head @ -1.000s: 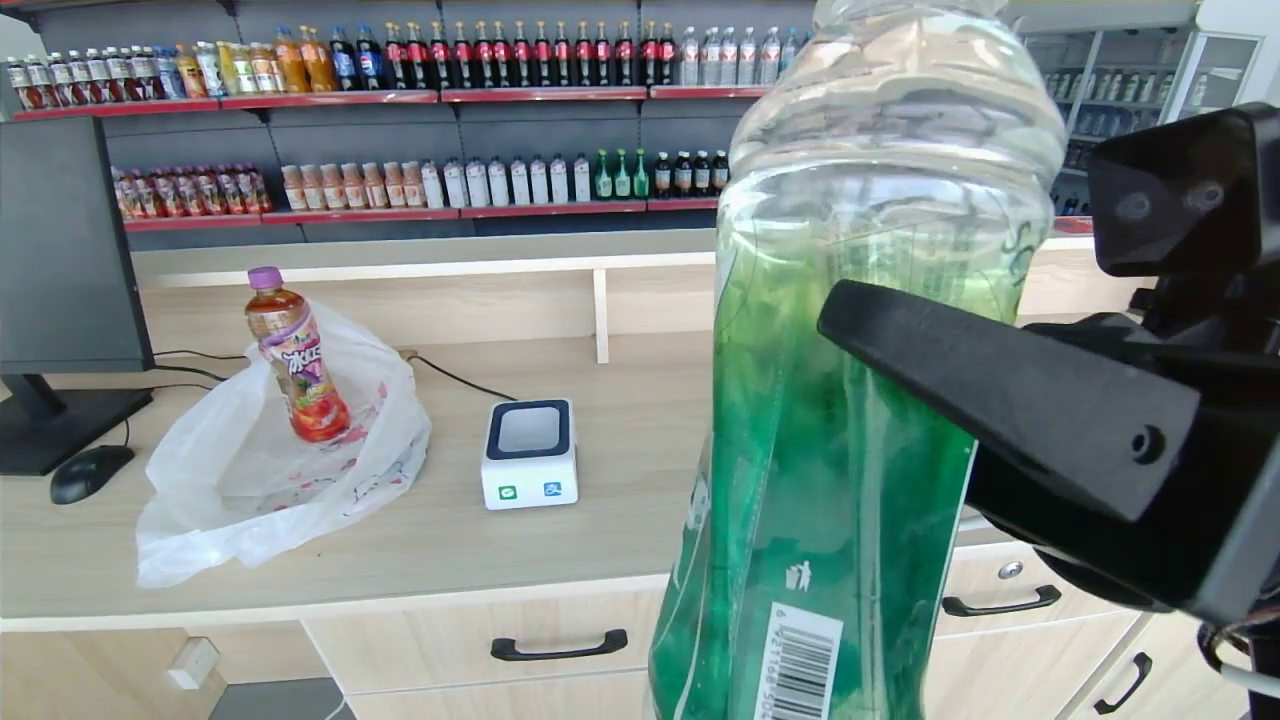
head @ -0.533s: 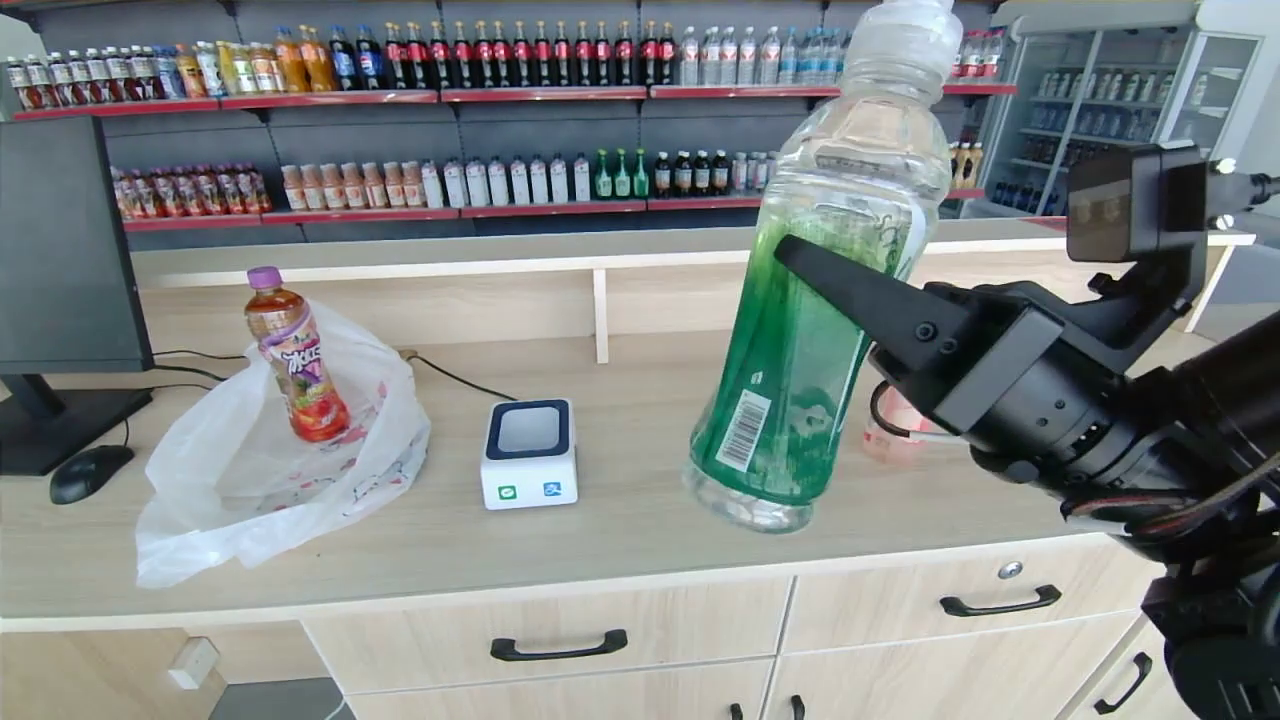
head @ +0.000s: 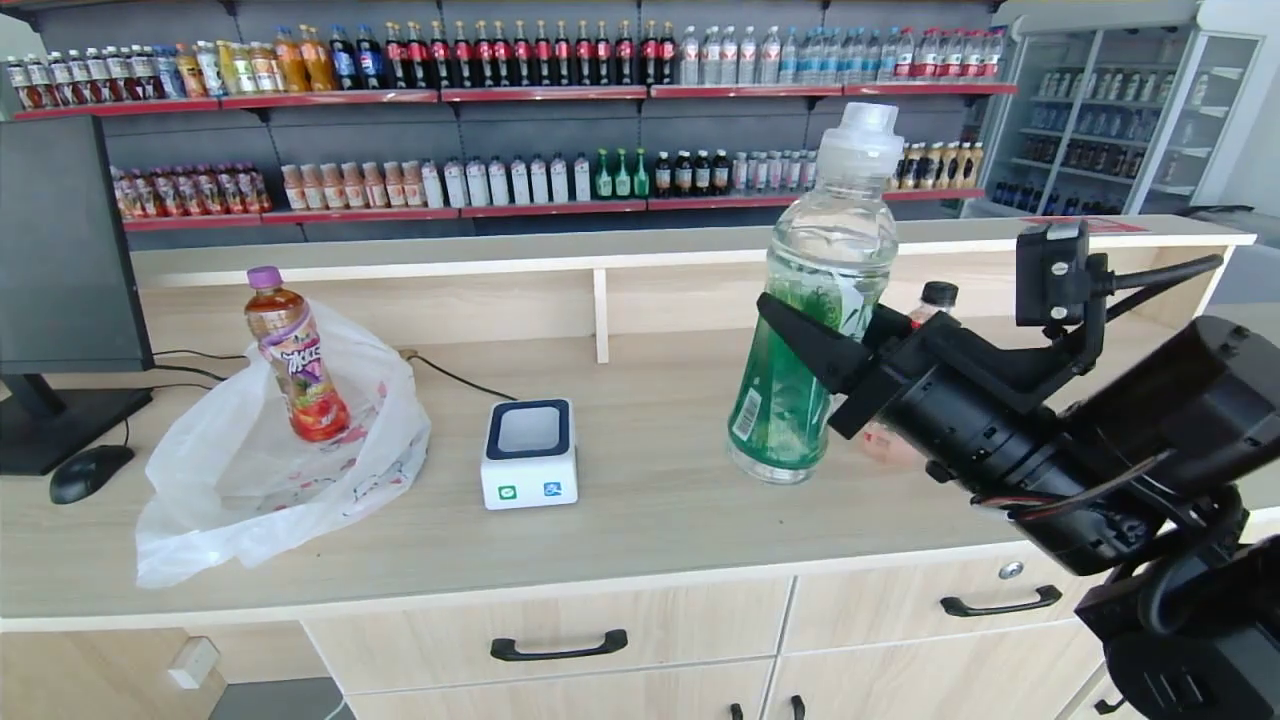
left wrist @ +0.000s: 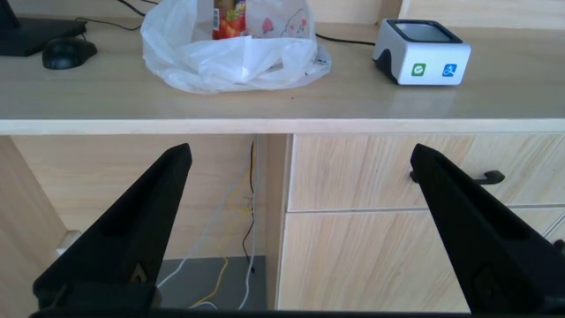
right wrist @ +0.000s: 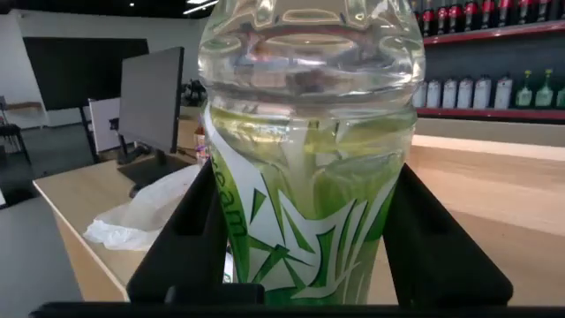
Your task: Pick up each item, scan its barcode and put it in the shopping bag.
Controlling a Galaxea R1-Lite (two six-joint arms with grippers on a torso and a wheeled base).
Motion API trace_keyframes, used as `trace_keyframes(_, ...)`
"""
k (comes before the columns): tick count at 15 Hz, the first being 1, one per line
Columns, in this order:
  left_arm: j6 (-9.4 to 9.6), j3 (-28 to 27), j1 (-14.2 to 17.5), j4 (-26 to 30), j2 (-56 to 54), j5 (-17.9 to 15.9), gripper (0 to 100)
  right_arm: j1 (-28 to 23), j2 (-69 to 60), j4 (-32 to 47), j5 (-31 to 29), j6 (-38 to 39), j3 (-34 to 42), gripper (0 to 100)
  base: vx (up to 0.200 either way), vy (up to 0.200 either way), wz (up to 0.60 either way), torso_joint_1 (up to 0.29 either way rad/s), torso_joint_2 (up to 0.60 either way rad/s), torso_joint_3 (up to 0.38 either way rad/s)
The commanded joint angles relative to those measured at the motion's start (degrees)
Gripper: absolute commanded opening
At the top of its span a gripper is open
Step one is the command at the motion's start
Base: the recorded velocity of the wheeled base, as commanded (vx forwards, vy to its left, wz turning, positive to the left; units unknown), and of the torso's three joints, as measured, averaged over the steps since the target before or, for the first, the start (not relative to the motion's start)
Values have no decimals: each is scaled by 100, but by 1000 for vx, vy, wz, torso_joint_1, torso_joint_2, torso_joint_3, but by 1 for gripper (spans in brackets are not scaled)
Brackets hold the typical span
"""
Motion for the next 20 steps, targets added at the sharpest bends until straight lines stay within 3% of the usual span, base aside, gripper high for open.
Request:
trace_keyframes(1, 0, 0, 0, -3, -2, -2, 100, -45, 13, -6, -57, -177, 224, 0, 0, 0, 0, 0, 0, 0)
trace_keyframes(3, 0, 0, 0, 6, -2, -2, 100, -291, -13, -6, -497, -669, 443, 0, 0, 0, 0, 0, 0, 0)
trace_keyframes(6, 0, 0, 0, -3, -2, -2, 100, -555, -110, -6, -1200, -809, 856, 0, 0, 0, 0, 0, 0, 0)
trace_keyframes(8, 0, 0, 0, 6, -2, -2, 100, -625, -294, -6, -1200, -792, 1023, 0, 0, 0, 0, 0, 0, 0)
trace_keyframes(14, 0, -9, -9, 6, -2, -2, 100, -1170, -171, -6, -1209, -1152, 426, 0, 0, 0, 0, 0, 0, 0)
trace_keyframes(18, 0, 0, -9, 6, -2, -2, 100, -2216, -206, -6, -1200, -1029, 443, 0, -50, 0, 0, -1, 1, 2)
trace_keyframes(20, 9, 0, -9, 6, -2, -2, 100, -2295, -206, -6, -1200, -1012, 347, 0, 0, 0, 0, 0, 0, 0)
